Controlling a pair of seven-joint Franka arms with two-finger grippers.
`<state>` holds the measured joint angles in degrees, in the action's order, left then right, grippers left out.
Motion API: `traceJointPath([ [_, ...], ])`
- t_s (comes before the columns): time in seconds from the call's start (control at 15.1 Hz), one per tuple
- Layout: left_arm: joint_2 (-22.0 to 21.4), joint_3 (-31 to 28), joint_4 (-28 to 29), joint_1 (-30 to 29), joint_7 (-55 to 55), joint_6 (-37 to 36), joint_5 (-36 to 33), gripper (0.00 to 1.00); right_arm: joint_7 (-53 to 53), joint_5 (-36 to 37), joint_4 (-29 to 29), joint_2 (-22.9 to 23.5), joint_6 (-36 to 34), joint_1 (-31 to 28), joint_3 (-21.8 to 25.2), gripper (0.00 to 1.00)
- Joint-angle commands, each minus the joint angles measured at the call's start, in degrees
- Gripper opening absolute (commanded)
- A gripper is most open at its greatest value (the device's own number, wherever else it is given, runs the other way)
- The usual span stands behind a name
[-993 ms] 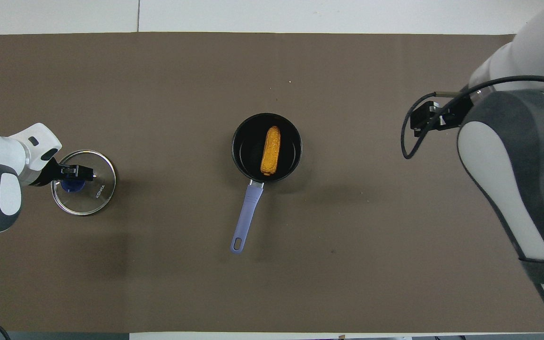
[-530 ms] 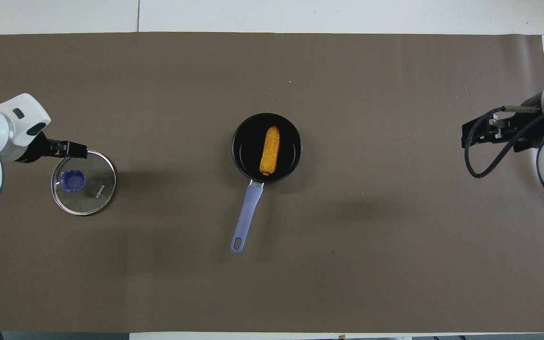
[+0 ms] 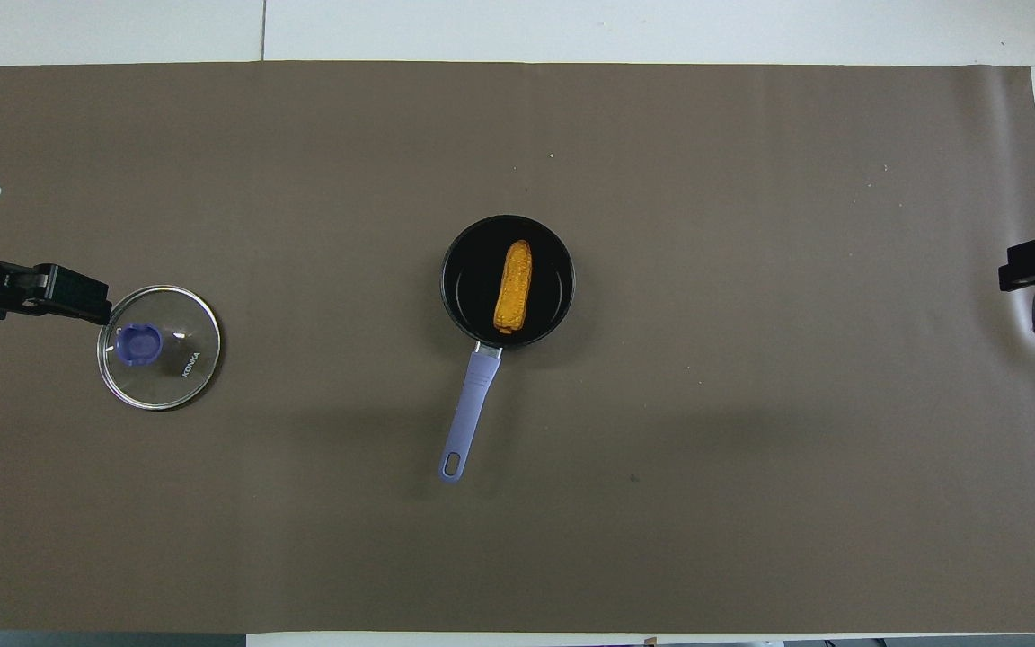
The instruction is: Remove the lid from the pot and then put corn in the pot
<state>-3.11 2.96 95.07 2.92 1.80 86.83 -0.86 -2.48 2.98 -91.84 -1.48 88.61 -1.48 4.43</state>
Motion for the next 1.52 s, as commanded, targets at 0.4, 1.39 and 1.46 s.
traceJointPath([
  [0.4, -0.05, -1.37, 1.87, 1.21, -1.18, 4.23, 1.12, 1.00, -1.74, -0.43, 0.53, 4.91, 1.84, 0.51, -3.73, 1.00],
  [1.39, -0.41, -1.11, 1.96, 1.03, -1.01, 3.88, 2.62, 1.00, -2.88, -1.40, 0.09, 3.41, 1.65, -0.28, -1.36, 1.00],
  [1.46, -0.49, -1.11, 2.04, 1.03, -1.01, 3.79, 2.62, 1.00, -2.80, -1.40, 0.17, 3.33, 1.57, -0.36, -1.36, 1.00],
])
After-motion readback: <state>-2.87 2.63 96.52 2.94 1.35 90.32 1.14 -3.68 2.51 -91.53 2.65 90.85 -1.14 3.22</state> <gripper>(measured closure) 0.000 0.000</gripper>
